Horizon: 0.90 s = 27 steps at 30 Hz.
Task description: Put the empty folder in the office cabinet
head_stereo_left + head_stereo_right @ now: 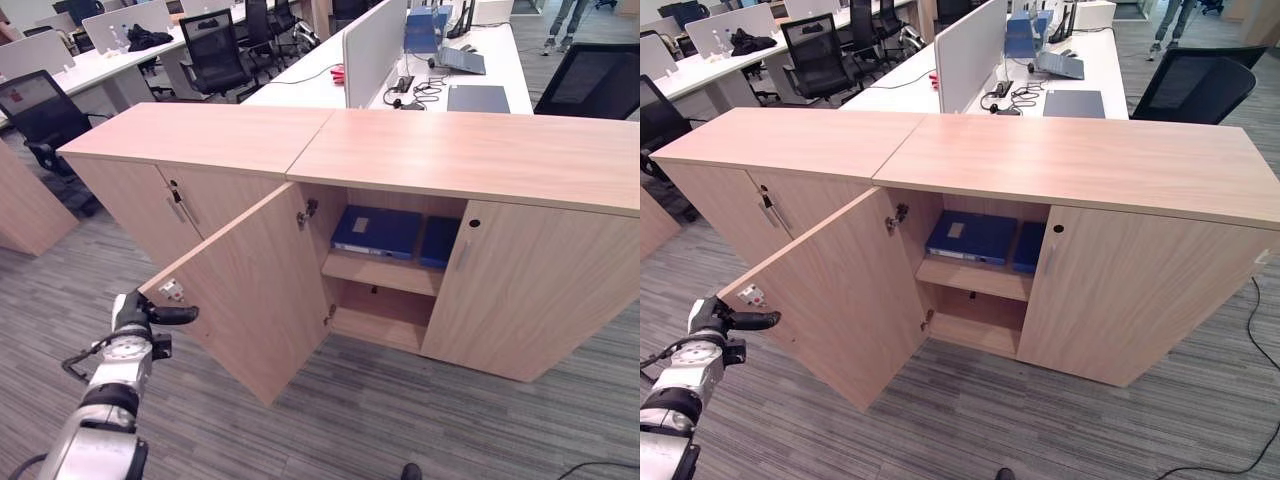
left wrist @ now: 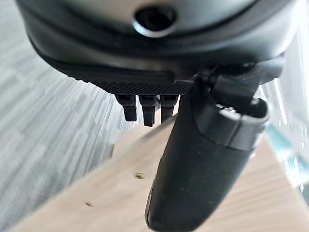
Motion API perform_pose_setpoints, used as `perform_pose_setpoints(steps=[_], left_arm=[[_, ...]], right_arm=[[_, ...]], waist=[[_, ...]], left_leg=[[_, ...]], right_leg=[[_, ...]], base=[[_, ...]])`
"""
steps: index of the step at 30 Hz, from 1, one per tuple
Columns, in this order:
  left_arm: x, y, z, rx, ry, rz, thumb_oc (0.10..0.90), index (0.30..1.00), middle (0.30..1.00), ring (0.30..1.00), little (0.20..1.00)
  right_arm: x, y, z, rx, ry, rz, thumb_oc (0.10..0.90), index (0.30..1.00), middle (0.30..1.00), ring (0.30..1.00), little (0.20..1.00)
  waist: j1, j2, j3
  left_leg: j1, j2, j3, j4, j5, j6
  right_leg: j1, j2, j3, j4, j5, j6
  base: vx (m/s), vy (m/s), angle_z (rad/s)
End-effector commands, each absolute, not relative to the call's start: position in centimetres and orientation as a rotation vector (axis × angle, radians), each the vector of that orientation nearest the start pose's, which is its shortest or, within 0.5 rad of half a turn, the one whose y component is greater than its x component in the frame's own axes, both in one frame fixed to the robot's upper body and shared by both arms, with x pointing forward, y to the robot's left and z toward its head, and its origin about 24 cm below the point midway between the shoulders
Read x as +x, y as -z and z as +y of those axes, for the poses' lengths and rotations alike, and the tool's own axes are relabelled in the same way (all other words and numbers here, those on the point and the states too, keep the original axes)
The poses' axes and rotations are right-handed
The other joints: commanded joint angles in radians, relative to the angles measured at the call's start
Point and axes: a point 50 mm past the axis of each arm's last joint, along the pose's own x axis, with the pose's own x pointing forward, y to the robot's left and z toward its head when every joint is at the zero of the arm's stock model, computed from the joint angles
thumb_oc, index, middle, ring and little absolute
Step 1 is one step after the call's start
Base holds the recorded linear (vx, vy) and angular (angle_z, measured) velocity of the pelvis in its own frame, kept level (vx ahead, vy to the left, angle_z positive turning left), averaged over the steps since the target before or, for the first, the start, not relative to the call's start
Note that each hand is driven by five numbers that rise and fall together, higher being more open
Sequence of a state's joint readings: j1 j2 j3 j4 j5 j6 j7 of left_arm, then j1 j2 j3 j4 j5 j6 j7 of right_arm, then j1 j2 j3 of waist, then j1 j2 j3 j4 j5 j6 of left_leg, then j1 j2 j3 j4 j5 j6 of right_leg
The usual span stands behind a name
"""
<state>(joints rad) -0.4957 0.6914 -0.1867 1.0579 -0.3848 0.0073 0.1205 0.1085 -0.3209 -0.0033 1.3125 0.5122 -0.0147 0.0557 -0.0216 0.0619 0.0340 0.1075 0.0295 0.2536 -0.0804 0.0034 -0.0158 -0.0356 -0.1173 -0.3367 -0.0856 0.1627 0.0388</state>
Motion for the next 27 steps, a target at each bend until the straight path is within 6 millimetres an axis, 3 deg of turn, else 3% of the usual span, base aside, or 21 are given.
perform_pose_setpoints(steps=[1, 3, 4, 6, 7, 9, 10, 11, 12, 14, 18, 20, 27], left_arm=[[36.6, -12.5, 31.0, 0.288, -0.300, 0.083, 0.800, 0.900, 0.900, 0.900, 0.900], [37.3, -12.7, 28.4, 0.228, -0.214, 0.022, 0.800, 0.900, 0.900, 0.900, 0.900], [37.3, -12.7, 28.3, 0.228, -0.214, 0.022, 0.800, 0.900, 0.900, 0.900, 0.900], [37.1, -12.3, 23.9, 0.168, -0.004, -0.054, 0.800, 0.900, 0.900, 0.900, 0.900], [37.1, -12.3, 23.9, 0.168, -0.004, -0.054, 0.800, 0.900, 0.900, 0.900, 0.900], [35.4, -11.0, 19.2, 0.121, 0.252, -0.088, 0.800, 0.900, 0.900, 0.900, 0.900], [35.4, -11.0, 19.2, 0.121, 0.252, -0.088, 0.800, 0.900, 0.900, 0.900, 0.900], [34.5, -10.6, 17.2, 0.121, 0.363, -0.099, 0.800, 0.900, 0.900, 0.900, 0.900], [32.4, -10.2, 14.1, 0.130, 0.562, -0.120, 0.800, 0.900, 0.900, 0.900, 0.900], [30.0, -9.8, 12.1, 0.134, 0.724, -0.130, 0.800, 0.900, 0.900, 0.900, 0.900], [26.0, -7.4, 10.8, -0.050, 0.846, -0.052, 0.800, 0.900, 0.900, 0.900, 0.900], [24.4, -6.6, 11.5, -0.120, 0.838, -0.015, 0.800, 0.900, 0.900, 0.900, 0.900], [21.7, -6.4, 13.6, -0.216, 0.835, 0.031, 0.800, 0.900, 0.900, 0.900, 0.900]], right_arm=[[5.6, 15.7, -27.6, 0.177, 0.493, 1.219, 0.800, 0.900, 0.900, 0.900, 0.900], [5.7, 15.6, -27.6, 0.177, 0.498, 1.213, 0.800, 0.900, 0.900, 0.900, 0.900], [5.7, 15.6, -27.6, 0.177, 0.498, 1.213, 0.800, 0.900, 0.900, 0.900, 0.900], [5.4, 15.7, -27.5, 0.179, 0.505, 1.220, 0.800, 0.900, 0.900, 0.900, 0.900], [5.4, 15.7, -27.5, 0.179, 0.505, 1.220, 0.800, 0.900, 0.900, 0.900, 0.900], [5.2, 15.9, -27.1, 0.191, 0.501, 1.236, 0.800, 0.900, 0.900, 0.900, 0.900], [5.2, 15.9, -27.1, 0.191, 0.501, 1.236, 0.800, 0.900, 0.900, 0.900, 0.900], [5.3, 15.9, -27.0, 0.198, 0.500, 1.233, 0.800, 0.900, 0.900, 0.900, 0.900], [5.5, 16.0, -26.6, 0.210, 0.495, 1.234, 0.800, 0.900, 0.900, 0.900, 0.900], [6.0, 16.1, -26.2, 0.230, 0.488, 1.221, 0.800, 0.900, 0.900, 0.900, 0.900], [7.1, 16.1, -25.5, 0.274, 0.475, 1.185, 0.800, 0.900, 0.900, 0.900, 0.900], [7.6, 16.1, -25.1, 0.284, 0.466, 1.168, 0.800, 0.900, 0.900, 0.900, 0.900], [6.7, 16.6, -24.1, 0.274, 0.403, 1.213, 0.800, 0.900, 0.900, 0.900, 0.900]], waist=[[-0.072, -0.015, -0.018], [-0.078, -0.021, -0.017], [-0.078, -0.021, -0.018], [-0.078, -0.030, -0.016], [-0.078, -0.030, -0.016], [-0.075, -0.039, -0.013], [-0.075, -0.039, -0.013], [-0.072, -0.042, -0.011], [-0.066, -0.047, -0.011], [-0.058, -0.050, -0.006], [-0.037, -0.052, 0.005], [-0.025, -0.053, 0.009], [-0.001, -0.062, 0.005]], left_leg=[[0.009, -0.020, 0.012, -0.007, -0.083, 0.008], [0.012, -0.021, 0.016, -0.007, -0.084, 0.010], [0.012, -0.021, 0.016, -0.007, -0.084, 0.010], [0.014, -0.020, 0.023, -0.007, -0.085, 0.012], [0.014, -0.020, 0.023, -0.007, -0.085, 0.012], [0.015, -0.019, 0.023, -0.007, -0.091, 0.015], [0.015, -0.019, 0.023, -0.007, -0.091, 0.015], [0.016, -0.017, 0.020, -0.007, -0.093, 0.015], [0.013, -0.018, 0.016, -0.007, -0.094, 0.016], [0.016, -0.017, 0.013, -0.007, -0.099, 0.016], [0.020, -0.014, 0.008, -0.007, -0.102, 0.017], [0.018, -0.012, 0.007, -0.007, -0.099, 0.016], [0.015, -0.003, 0.005, -0.007, -0.092, 0.008]], right_leg=[[0.036, -0.049, 0.108, 0.009, -0.065, 0.142], [0.032, -0.048, 0.114, 0.011, -0.061, 0.142], [0.032, -0.048, 0.115, 0.011, -0.061, 0.142], [0.030, -0.047, 0.120, 0.010, -0.057, 0.143], [0.030, -0.047, 0.120, 0.010, -0.057, 0.143], [0.033, -0.048, 0.120, 0.007, -0.060, 0.144], [0.033, -0.048, 0.120, 0.007, -0.060, 0.144], [0.035, -0.049, 0.117, 0.008, -0.062, 0.144], [0.034, -0.050, 0.114, 0.006, -0.064, 0.144], [0.039, -0.050, 0.111, 0.004, -0.067, 0.145], [0.046, -0.046, 0.108, 0.003, -0.069, 0.142], [0.046, -0.045, 0.109, 0.002, -0.070, 0.140], [0.054, -0.038, 0.105, -0.002, -0.073, 0.132]], base=[[0.00, 0.006, -0.11], [-0.01, 0.003, -0.15], [-0.02, 0.002, -0.08], [-0.01, 0.000, 0.05], [0.00, 0.000, 0.11], [0.01, -0.003, 0.16], [0.01, -0.008, 0.16], [0.01, -0.016, 0.16], [0.03, -0.018, 0.19], [0.03, -0.014, 0.17], [0.03, -0.013, -0.04], [0.03, -0.018, -0.26], [0.02, -0.029, -0.21]])
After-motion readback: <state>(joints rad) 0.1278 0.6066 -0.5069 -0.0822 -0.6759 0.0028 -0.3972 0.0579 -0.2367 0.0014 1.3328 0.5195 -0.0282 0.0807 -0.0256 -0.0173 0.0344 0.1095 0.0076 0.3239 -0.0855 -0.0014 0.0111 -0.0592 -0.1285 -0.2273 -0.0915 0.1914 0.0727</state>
